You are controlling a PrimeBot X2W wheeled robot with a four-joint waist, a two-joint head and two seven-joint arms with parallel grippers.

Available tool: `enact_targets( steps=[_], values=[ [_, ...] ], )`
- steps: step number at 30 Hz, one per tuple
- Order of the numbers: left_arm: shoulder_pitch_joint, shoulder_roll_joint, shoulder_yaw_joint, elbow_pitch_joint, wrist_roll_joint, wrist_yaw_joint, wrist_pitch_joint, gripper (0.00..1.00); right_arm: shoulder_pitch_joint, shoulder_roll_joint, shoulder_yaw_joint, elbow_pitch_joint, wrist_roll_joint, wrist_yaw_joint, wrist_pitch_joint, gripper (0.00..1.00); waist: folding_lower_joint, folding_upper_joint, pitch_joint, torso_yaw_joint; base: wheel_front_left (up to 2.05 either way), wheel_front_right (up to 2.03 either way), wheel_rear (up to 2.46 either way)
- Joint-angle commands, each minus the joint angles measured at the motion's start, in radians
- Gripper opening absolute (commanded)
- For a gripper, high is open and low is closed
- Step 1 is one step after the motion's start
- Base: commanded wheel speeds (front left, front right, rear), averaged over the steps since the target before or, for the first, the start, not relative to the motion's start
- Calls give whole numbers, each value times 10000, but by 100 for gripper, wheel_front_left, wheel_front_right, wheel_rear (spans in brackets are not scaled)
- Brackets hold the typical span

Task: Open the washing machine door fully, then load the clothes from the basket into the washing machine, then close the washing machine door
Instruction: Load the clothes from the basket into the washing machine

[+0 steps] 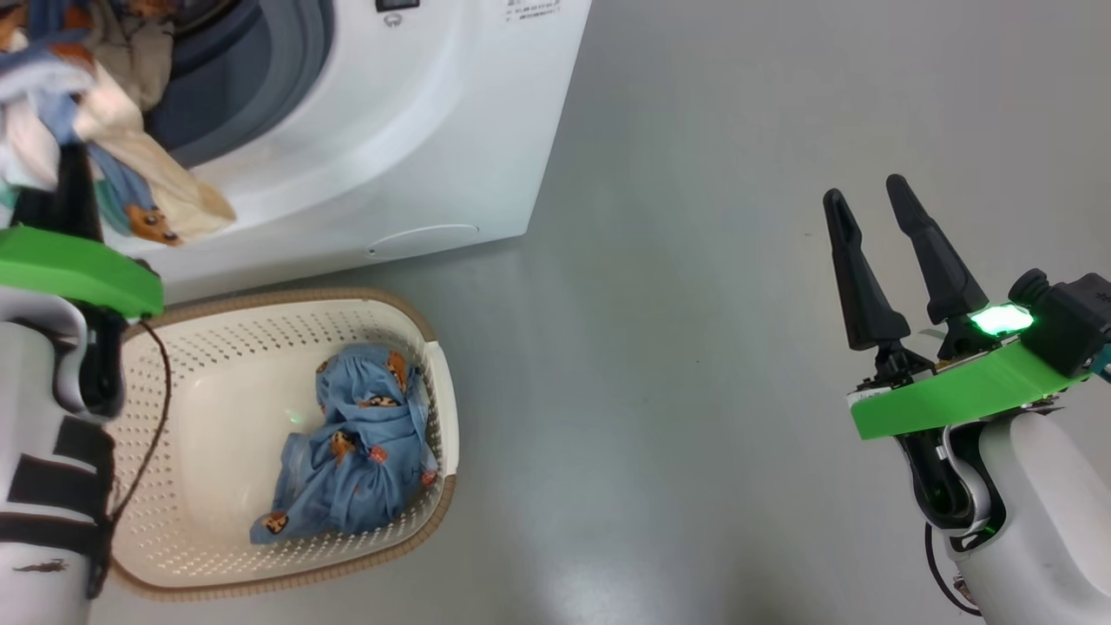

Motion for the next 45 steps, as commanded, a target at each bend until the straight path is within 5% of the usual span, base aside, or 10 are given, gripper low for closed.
enact_targets(
  steps=[1, 17, 34, 36, 37, 45],
  values=[
    [-197, 540, 233, -410, 90, 76, 111, 0, 363, -76, 127, -210, -34, 46, -80, 100, 1, 0, -8, -54, 0, 0, 0],
    [-3444, 1557, 339, -438, 30, 584, 2320, 0, 52, 60, -39, -525, -50, 46, -80, 100, 1, 0, 1826, -871, 0, 0, 0],
    [-6652, 2161, -261, 1412, 750, 712, 2572, 0, -285, 277, -3, -642, -161, 46, -80, 100, 1, 0, 2836, -1532, 0, 0, 0],
    [-6850, 2144, -381, 1729, 851, 822, 2758, 88, -303, 305, 36, -605, -166, 46, -80, 100, 1, 0, 2774, -1530, 0, 0, 0],
    [-6924, 2113, -417, 1949, 845, 865, 3008, 100, -315, 317, 67, -594, -164, 46, -80, 100, 1, 0, 2734, -1530, 0, 0, 0],
    [-7148, 2097, -550, 3090, 749, 1059, 4254, 100, -279, 302, 145, -460, -148, 46, -80, 100, 1, 0, 2223, -1456, 0, 0, 0]
  ],
)
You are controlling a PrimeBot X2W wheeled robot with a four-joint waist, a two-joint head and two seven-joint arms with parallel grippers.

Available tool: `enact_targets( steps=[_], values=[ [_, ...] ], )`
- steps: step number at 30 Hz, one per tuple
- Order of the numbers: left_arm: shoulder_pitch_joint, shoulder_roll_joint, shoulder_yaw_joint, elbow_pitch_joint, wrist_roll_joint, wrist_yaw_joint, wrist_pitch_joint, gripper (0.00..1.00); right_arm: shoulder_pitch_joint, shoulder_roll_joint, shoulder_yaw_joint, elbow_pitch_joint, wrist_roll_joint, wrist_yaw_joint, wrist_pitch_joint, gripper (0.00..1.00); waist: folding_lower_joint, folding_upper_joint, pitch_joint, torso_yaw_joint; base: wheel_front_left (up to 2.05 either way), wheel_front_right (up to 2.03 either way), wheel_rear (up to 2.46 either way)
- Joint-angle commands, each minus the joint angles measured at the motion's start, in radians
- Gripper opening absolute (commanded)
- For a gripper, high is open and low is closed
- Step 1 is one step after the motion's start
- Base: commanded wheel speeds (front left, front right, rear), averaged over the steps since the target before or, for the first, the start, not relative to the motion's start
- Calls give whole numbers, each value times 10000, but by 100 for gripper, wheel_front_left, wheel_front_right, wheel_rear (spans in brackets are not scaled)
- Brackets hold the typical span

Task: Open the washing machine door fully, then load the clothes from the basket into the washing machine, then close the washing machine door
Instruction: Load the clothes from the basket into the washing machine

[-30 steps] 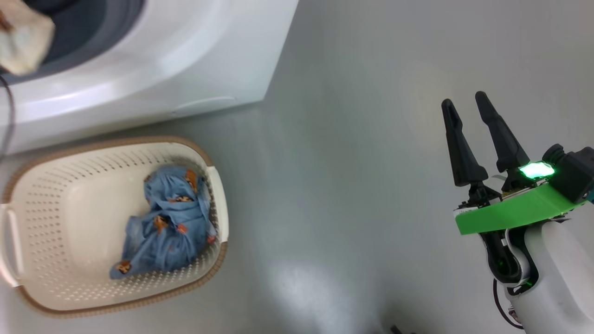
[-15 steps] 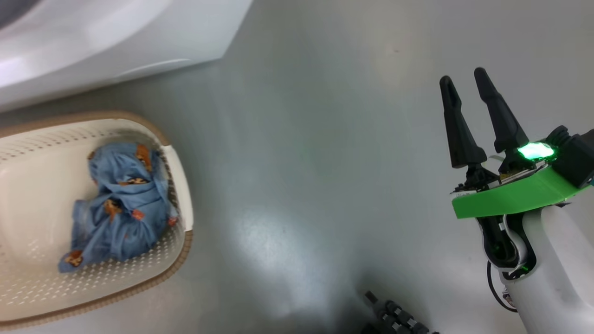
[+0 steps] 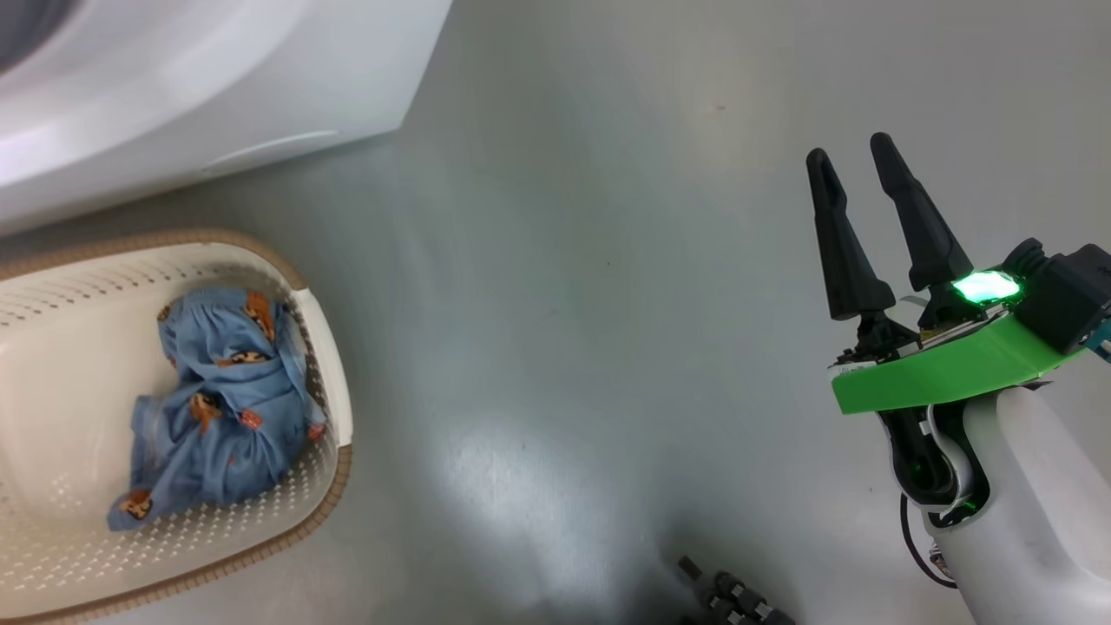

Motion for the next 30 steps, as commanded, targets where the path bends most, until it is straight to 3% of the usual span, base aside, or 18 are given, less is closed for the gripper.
enact_targets(
  steps=[1, 6, 15, 30],
  values=[
    [-164, 425, 47, -13, -49, -24, 183, 100, 230, -148, 132, -139, -130, 46, -80, 100, -1, 0, -273, 71, 0, 0, 0],
    [74, 383, 104, 146, -223, -290, -114, 100, 224, -209, 189, -86, -115, 46, -80, 100, -1, 0, -623, 167, 0, 0, 0],
    [1449, 190, 122, 170, -594, -912, -2034, 100, 298, -358, 283, 42, -90, 46, -80, 100, -1, 0, -1674, 398, 0, 0, 0],
    [5180, -459, -233, -694, -1417, -1050, -4045, 100, 949, -557, 337, 362, -29, 46, -80, 100, -1, 0, -4040, 883, 0, 0, 0]
  ],
)
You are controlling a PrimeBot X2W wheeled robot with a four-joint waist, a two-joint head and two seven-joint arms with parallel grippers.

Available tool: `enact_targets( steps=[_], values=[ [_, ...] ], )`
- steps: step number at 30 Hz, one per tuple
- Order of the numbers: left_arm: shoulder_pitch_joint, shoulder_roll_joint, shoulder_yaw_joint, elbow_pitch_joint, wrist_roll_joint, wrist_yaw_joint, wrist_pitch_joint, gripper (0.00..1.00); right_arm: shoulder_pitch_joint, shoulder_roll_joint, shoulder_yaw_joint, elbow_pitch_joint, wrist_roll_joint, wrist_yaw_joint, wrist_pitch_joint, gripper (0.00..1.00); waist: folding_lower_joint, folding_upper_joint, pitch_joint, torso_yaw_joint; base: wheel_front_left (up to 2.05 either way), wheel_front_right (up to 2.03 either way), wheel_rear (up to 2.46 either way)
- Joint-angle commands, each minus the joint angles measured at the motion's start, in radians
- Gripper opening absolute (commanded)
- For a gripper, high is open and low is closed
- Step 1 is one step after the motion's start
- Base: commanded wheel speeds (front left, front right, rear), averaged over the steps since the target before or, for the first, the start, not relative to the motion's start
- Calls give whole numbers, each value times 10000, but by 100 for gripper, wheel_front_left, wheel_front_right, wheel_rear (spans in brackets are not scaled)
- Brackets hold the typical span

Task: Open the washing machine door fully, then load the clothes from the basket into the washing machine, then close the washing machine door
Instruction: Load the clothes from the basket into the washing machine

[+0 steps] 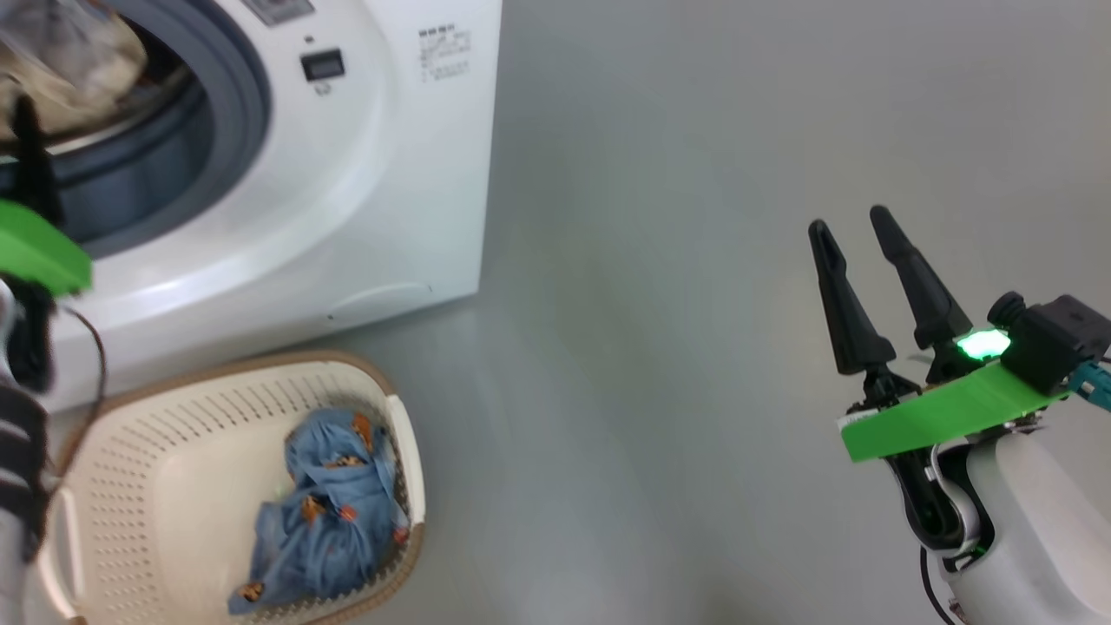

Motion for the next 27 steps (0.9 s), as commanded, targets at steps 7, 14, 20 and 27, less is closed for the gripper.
enact_targets(
  steps=[7, 14, 20, 27],
  values=[
    [1756, 227, 373, -1326, -288, 6, -258, 100, 643, -363, 105, -46, 13, 46, -80, 100, 2, 0, -1612, 626, 0, 0, 0],
    [3644, 32, 848, -3240, -224, 205, -269, 100, 986, -527, 12, -21, 23, 46, -80, 100, 2, 0, -2187, 996, 0, 0, 0],
    [5214, -222, 982, -4850, 46, 643, -270, 100, 1230, -662, -44, -2, 31, 46, -80, 100, 2, 0, -2530, 1377, 0, 0, 0],
    [6786, -493, 1224, -6490, 296, 1181, -271, 100, 1513, -746, -102, 33, 43, 46, -80, 100, 2, 0, -2837, 1739, 0, 0, 0]
  ],
)
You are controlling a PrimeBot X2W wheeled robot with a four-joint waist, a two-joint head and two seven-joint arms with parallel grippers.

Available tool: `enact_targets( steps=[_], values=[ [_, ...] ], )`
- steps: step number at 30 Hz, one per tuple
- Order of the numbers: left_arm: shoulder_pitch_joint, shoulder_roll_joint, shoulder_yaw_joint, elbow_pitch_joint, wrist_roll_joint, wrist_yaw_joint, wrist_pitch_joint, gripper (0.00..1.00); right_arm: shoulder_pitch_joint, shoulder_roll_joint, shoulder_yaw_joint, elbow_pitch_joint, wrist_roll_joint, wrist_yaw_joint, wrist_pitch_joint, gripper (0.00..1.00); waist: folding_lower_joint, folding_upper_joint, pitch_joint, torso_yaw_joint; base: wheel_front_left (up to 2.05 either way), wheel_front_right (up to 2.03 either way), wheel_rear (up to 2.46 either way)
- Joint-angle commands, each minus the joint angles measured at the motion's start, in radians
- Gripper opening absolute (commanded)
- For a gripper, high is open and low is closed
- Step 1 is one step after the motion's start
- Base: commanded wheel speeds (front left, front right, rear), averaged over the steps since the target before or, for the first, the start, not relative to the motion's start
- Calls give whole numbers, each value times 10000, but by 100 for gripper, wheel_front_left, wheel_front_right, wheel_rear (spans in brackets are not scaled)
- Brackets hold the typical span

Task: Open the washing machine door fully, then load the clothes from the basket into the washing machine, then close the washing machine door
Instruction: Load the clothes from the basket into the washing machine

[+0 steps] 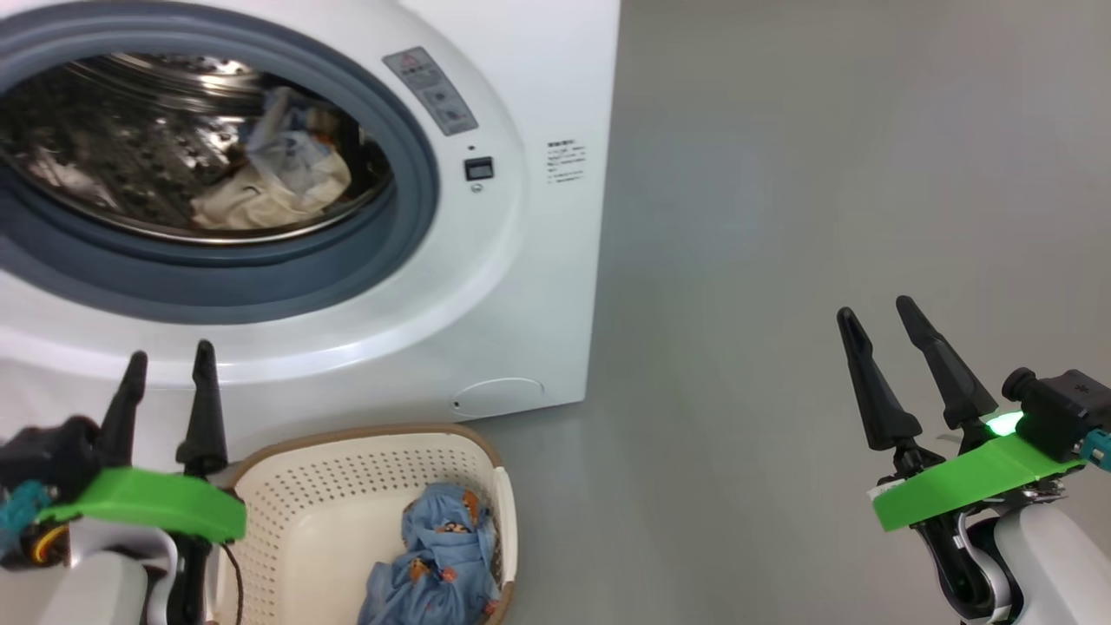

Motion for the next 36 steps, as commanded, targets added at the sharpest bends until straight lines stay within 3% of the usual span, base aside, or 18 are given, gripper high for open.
enact_targets(
  steps=[1, 17, 36],
  values=[
    [-47, 324, 403, -379, 192, 79, -63, 100, 100, -224, 71, -208, 20, 46, -80, 100, 1, 0, -160, 204, 0, 0, 0],
    [2058, -307, 718, -2456, 534, 568, -64, 100, 283, -539, 13, -225, 0, 46, -80, 100, 1, 0, -504, 630, 0, 0, 0],
    [2386, -654, 665, -2615, 886, 556, -64, 100, 334, -577, 133, -214, -6, 46, -80, 100, 1, 0, -663, 776, 0, 0, 0]
  ],
)
